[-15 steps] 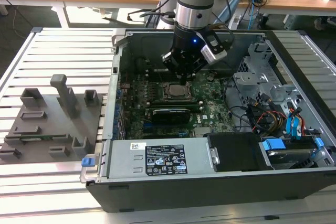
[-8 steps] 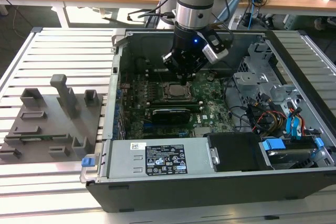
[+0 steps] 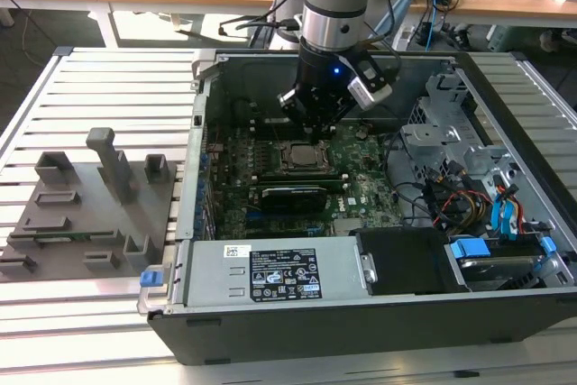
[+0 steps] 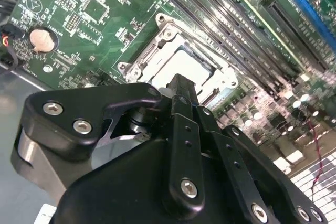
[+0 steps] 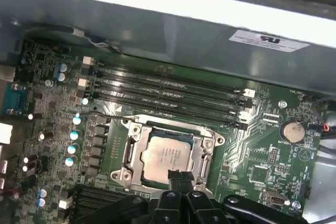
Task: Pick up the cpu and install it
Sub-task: 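Install the first cpu locking lever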
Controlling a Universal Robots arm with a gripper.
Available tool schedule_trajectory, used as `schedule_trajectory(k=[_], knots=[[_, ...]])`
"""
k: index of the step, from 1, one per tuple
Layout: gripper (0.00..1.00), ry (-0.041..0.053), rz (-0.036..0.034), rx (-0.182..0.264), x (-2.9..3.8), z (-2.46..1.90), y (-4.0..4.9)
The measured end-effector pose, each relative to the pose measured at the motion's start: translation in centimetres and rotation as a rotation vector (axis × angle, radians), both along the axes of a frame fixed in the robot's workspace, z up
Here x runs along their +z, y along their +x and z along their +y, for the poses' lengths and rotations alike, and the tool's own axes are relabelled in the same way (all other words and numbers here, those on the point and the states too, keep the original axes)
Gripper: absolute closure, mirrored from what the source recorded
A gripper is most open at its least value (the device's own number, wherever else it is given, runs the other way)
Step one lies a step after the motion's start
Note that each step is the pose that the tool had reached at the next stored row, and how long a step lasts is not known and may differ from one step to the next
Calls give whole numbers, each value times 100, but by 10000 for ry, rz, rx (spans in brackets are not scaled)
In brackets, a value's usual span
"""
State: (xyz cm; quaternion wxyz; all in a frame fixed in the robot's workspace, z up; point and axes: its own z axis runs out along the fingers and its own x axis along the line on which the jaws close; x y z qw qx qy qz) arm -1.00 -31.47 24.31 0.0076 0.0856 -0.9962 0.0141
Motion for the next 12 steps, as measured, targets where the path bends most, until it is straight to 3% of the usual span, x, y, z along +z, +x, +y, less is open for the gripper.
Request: schedule_trajectory(k=[5, 12], knots=[[89, -6, 0, -928, -1, -1, 0], [89, -11, -1, -949, 0, 0, 2]])
